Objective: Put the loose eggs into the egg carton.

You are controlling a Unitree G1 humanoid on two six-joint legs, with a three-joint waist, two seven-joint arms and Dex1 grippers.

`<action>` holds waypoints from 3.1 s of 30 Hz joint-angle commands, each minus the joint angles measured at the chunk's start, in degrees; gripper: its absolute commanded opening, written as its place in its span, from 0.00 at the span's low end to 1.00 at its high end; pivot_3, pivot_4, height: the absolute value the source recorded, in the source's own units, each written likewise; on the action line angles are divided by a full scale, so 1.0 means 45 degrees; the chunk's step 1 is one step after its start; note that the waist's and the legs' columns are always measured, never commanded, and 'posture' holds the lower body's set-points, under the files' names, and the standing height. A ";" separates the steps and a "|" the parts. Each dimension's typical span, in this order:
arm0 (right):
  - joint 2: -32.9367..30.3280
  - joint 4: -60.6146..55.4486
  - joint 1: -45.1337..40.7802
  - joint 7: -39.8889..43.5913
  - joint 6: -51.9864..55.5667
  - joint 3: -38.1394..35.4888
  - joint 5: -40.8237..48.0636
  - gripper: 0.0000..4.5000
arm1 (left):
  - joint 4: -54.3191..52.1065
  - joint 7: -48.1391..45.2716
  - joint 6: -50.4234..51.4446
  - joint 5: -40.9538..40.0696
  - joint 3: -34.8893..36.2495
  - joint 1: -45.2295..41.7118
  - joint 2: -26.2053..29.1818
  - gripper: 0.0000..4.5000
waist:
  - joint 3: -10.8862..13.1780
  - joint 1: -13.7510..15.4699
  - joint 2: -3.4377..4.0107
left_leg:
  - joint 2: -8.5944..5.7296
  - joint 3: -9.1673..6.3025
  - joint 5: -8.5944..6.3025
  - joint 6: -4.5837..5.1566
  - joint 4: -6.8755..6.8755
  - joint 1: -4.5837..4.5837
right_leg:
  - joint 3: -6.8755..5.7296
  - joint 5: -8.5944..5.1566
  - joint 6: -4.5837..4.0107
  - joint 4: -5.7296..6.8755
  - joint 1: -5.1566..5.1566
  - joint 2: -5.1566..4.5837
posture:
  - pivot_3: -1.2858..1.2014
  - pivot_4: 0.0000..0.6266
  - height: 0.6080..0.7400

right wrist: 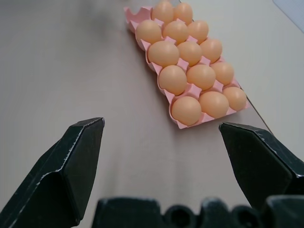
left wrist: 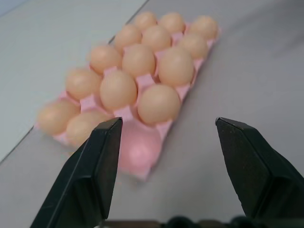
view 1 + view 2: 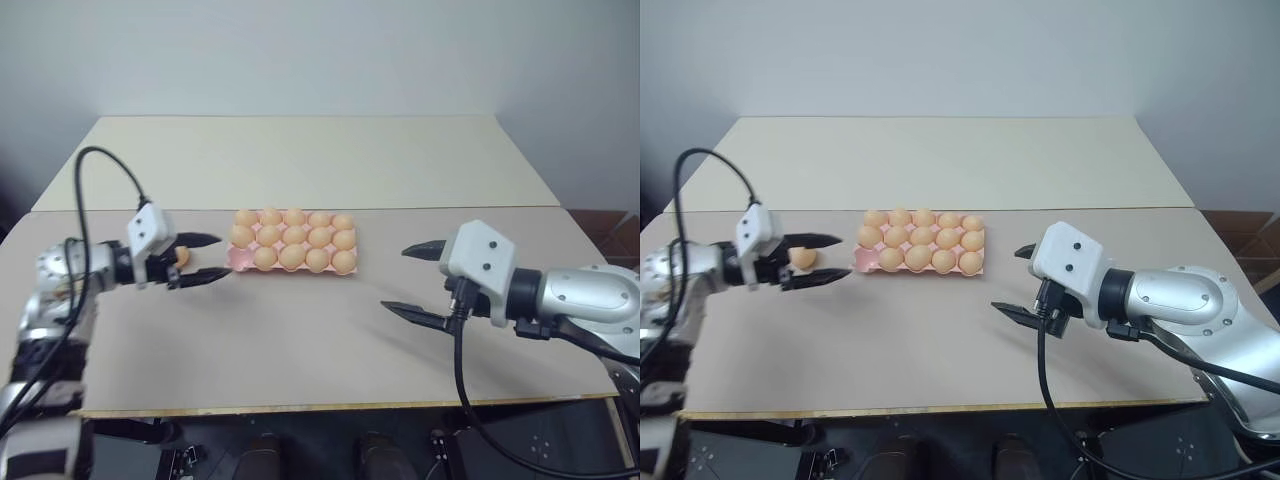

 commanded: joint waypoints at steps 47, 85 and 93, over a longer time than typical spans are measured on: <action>-0.0344 0.0653 -0.0791 0.1084 -0.0930 0.0756 -0.0922 1.00 | 0.0642 1.2527 0.5881 0.2570 0.0663 -0.1914 -0.3863 0.99 | -0.0007 0.0265 -0.0015 | -0.0023 -0.0019 0.0001 -0.0004 -0.0002 -0.0004 | -0.0011 0.0003 -0.0003 0.0007 0.0001 -0.0008 | 0.52 0.24 1.00; -0.0112 -0.0104 -0.0454 -0.0138 -0.0317 0.0533 -0.1162 1.00 | -0.0059 0.6563 0.0958 0.1381 -0.1016 -0.1635 -0.3833 0.36 | -0.0008 0.0333 -0.0016 | -0.0023 -0.0017 0.0003 -0.0006 0.0005 -0.0013 | -0.0020 0.0003 -0.0002 -0.0001 0.0008 -0.0007 | 0.52 0.24 1.00; -0.0191 -0.0473 -0.0088 -0.0473 0.0009 0.0255 -0.1077 1.00 | 0.1003 0.6796 -0.0323 0.1666 -0.1007 -0.2260 -0.4122 0.80 | -0.0008 0.0320 -0.0016 | -0.0021 -0.0019 0.0003 -0.0006 0.0007 -0.0010 | -0.0020 0.0003 -0.0002 0.0007 0.0004 -0.0003 | 0.52 0.24 1.00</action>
